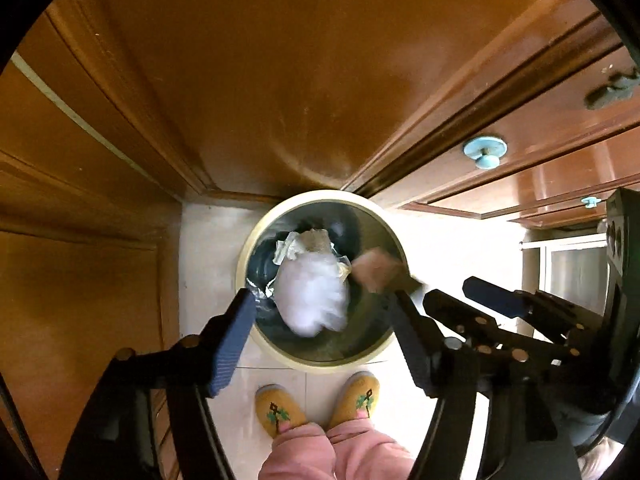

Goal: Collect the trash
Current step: 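Carry both tools down over the floor bin and open them, dropping bag and carton, then raise both tools back up to the counter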

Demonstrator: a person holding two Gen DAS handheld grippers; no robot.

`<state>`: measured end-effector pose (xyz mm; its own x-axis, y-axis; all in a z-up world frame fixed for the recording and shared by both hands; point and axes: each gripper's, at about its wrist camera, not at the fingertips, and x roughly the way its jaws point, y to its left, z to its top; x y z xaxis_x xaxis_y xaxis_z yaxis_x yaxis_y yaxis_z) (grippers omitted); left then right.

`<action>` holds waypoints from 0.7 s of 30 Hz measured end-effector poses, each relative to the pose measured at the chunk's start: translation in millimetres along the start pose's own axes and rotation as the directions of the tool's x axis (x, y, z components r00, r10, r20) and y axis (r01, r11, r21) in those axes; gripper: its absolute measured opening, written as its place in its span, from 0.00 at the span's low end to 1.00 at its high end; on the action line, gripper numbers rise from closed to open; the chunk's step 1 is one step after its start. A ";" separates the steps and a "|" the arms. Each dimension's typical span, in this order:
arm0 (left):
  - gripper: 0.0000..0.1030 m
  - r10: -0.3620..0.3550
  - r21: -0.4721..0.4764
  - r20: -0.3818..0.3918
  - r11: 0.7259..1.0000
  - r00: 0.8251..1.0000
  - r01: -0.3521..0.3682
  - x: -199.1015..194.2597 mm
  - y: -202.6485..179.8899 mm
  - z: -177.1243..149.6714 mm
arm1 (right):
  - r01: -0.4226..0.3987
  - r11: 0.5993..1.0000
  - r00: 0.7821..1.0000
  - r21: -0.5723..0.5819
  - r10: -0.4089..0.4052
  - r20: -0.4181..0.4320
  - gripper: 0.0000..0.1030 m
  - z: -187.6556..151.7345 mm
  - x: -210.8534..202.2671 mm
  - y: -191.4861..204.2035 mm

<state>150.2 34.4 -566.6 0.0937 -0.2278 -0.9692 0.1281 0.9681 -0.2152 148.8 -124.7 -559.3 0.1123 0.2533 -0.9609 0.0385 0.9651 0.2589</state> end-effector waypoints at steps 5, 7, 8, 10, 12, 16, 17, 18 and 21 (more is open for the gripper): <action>0.79 0.029 0.038 0.023 0.999 0.999 -0.029 -10.6 -1.3 -0.7 | -0.005 1.000 1.000 0.003 0.004 0.031 0.51 -3.0 -14.0 0.6; 0.79 0.031 0.039 0.026 0.999 0.999 -0.032 -18.3 -2.5 -1.6 | -0.003 1.000 0.999 0.012 0.003 0.033 0.51 -4.8 -19.9 0.1; 0.79 0.031 0.038 0.027 0.999 0.999 -0.032 -23.2 -2.6 -2.3 | -0.005 1.000 0.999 0.019 0.004 0.033 0.51 -6.0 -24.3 0.1; 0.80 0.030 0.035 0.028 0.999 0.999 -0.031 -34.3 -4.8 -4.7 | -0.012 0.999 0.999 0.035 0.010 0.035 0.51 -9.0 -33.6 -0.2; 0.80 0.031 0.035 0.027 0.999 0.999 -0.032 -47.8 -7.6 -7.7 | -0.014 0.999 0.999 0.043 0.012 0.037 0.51 -13.0 -44.3 1.7; 0.81 0.033 0.049 0.027 0.998 0.999 -0.034 -86.3 -15.2 -14.9 | -0.016 0.999 0.999 0.051 0.015 0.030 0.51 -23.2 -75.6 9.7; 0.81 0.033 0.056 0.028 0.998 0.999 -0.034 -98.2 -17.7 -16.8 | -0.014 0.999 1.000 0.050 0.013 0.027 0.51 -25.4 -83.9 12.2; 0.82 0.032 0.063 0.030 0.997 0.999 -0.034 -110.9 -20.5 -18.4 | -0.011 0.999 1.000 0.051 0.010 0.025 0.51 -27.8 -93.8 15.5; 0.87 0.032 0.083 0.042 0.996 0.999 -0.036 -150.8 -27.6 -21.9 | -0.013 0.999 1.000 0.049 0.012 0.028 0.51 -35.6 -130.5 27.4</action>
<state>111.0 44.3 -417.2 0.1391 -0.2007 -0.9697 0.2064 0.9636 -0.1698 99.9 -129.0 -430.4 0.1402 0.2626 -0.9547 0.0857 0.9574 0.2759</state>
